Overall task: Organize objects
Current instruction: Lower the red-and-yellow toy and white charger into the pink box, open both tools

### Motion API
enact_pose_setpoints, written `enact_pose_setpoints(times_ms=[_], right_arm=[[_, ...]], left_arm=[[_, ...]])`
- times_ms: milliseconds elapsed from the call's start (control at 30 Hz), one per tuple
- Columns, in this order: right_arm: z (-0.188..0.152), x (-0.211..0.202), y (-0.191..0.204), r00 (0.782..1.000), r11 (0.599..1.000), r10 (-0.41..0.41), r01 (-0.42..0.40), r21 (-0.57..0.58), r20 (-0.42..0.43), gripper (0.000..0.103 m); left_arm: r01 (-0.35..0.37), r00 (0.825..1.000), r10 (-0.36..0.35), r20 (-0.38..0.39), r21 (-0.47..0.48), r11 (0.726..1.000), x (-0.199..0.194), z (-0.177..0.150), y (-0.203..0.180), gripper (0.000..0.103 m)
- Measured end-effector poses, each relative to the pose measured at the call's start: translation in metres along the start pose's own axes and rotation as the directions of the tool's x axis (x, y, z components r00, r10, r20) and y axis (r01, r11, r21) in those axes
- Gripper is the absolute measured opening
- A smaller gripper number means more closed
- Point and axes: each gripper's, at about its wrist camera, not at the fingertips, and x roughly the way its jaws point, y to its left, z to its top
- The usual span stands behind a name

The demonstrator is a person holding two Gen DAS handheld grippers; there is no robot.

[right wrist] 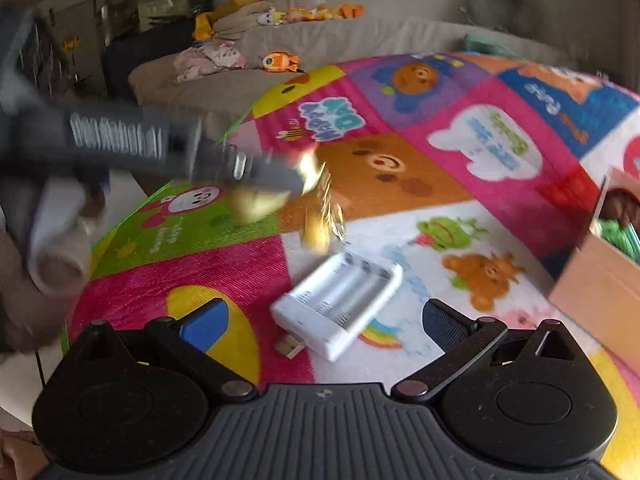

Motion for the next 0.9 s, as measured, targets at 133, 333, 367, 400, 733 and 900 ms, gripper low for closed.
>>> enact_pose_setpoints(times_ms=[133,333,367,400,733,900], right_arm=[[0.009,0.014,0.008,1.000,1.000,-0.014,0.014,0.019,-0.001,0.097],[0.002,0.011,-0.010,0.994,0.996,-0.078,0.081,0.039,-0.072,0.048],[-0.004,0.004,-0.015,0.992,0.994,-0.103,0.105,0.035,-0.071,0.048],[-0.010,-0.005,-0.022,0.989,0.990,-0.132,0.135,0.036,-0.071,0.047],[-0.073,-0.115,-0.116,0.920,0.874,-0.368,0.392,0.287,-0.138,0.047],[-0.084,-0.169,-0.125,0.899,0.834,-0.438,0.409,0.372,-0.006,0.047]], left_arm=[[0.065,0.996,-0.065,0.064,0.001,0.998,-0.014,0.019,-0.012,0.047],[0.064,0.997,-0.065,0.051,0.012,0.998,-0.011,0.018,-0.021,0.047],[0.065,0.997,-0.065,0.037,0.008,0.998,-0.008,0.015,-0.021,0.047],[0.068,0.997,-0.068,0.021,0.002,0.998,-0.003,0.013,-0.020,0.047],[0.156,0.975,-0.139,-0.175,0.088,0.984,0.054,-0.010,-0.065,0.047],[0.206,0.964,-0.164,-0.210,0.194,0.959,0.075,0.001,-0.113,0.047]])
